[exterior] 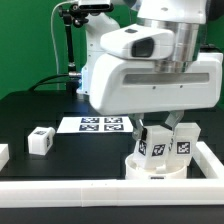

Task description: Assemble stool

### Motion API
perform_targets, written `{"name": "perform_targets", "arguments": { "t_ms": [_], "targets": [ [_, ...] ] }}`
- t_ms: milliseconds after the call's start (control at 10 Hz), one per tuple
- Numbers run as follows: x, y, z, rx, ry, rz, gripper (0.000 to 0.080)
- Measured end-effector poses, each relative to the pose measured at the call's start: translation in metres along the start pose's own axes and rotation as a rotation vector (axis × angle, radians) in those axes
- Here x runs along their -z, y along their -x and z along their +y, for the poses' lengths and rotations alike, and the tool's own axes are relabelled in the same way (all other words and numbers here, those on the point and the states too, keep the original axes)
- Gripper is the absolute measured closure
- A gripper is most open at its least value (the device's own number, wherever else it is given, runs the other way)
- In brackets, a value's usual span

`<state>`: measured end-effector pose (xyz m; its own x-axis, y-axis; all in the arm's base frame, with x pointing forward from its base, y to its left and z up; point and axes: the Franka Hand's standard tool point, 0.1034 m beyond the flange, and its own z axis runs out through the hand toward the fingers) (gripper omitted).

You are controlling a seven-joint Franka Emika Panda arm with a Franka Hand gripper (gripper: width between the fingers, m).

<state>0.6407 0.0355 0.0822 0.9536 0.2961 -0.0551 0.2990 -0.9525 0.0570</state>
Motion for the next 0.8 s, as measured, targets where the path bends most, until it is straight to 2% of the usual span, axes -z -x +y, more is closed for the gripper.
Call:
{"name": "perform_targets", "arguments": {
  "t_ms": [100, 200, 800],
  "targets": [
    [-0.0002, 0.0002, 0.0016, -0.069, -0.021, 0.006, 0.0459],
    [-0.0002, -0.0008, 0.0022, -0.173, -0.027, 0.013, 0.0459],
    [-0.0002, -0.0008, 0.0012, -0.583, -0.036, 0.006, 0.0459]
  ]
}}
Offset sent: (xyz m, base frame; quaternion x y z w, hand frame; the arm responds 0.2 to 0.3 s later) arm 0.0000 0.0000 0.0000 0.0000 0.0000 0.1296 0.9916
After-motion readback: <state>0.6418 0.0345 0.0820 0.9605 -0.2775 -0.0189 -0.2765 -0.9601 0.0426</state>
